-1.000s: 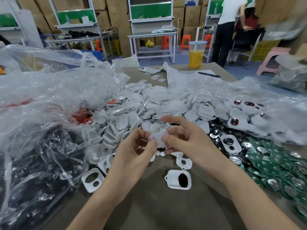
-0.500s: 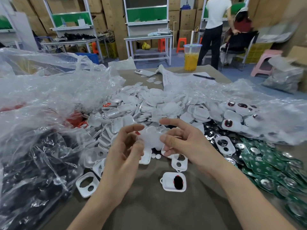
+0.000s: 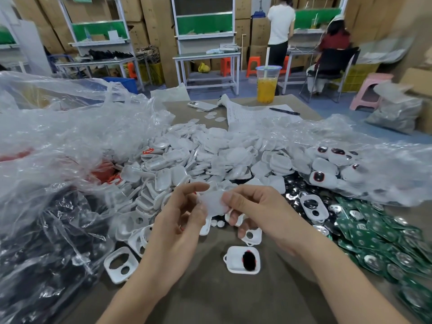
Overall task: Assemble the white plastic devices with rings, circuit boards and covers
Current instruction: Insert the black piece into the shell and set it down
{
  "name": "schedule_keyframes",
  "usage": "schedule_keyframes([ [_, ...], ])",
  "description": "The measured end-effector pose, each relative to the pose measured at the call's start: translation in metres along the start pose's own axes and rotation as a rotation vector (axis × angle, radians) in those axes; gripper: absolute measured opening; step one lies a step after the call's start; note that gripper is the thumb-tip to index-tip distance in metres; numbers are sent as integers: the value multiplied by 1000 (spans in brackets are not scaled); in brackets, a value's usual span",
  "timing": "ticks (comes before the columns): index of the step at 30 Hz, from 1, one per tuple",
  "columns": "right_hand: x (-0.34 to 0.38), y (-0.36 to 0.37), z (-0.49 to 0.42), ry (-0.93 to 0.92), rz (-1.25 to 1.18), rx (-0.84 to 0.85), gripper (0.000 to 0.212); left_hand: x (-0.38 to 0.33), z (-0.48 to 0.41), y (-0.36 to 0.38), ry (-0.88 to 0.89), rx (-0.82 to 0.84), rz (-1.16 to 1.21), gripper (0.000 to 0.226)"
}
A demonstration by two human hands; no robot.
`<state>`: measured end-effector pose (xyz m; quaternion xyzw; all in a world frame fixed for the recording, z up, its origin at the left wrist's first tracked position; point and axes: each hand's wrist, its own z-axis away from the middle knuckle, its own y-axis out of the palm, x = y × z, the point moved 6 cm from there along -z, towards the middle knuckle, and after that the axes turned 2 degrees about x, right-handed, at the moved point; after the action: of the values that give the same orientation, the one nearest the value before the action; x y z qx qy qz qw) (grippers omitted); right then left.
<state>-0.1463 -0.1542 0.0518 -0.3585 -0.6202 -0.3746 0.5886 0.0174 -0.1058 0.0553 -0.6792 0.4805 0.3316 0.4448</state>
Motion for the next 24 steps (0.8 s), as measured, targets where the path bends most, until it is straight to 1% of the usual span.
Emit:
schedule_keyframes([
  [4,-1,0,-2,-3,-22,11,25,-3,0,1,-4,-1,21,30],
  [8,-2,-1,-2,-15,5,-9,30,-2,0,3,-41,-11,79,23],
  [11,-1,-6,-2,-28,43,-75,40,0,1,3,-67,1,112,18],
  [13,0,-13,-1,-60,88,-157,39,2,3,7,-103,42,127,17],
  [14,2,-18,2,-90,150,-206,37,2,5,10,-117,86,115,17],
  [17,6,-34,16,-183,452,-323,34,1,12,22,-121,243,-17,19],
  [18,6,-37,23,-208,552,-322,33,0,14,25,-117,280,-53,19],
  [21,5,-36,44,-302,853,-250,35,2,17,28,-117,360,-137,20],
  [24,-2,-35,62,-331,1043,-165,39,3,19,30,-105,402,-190,21],
])
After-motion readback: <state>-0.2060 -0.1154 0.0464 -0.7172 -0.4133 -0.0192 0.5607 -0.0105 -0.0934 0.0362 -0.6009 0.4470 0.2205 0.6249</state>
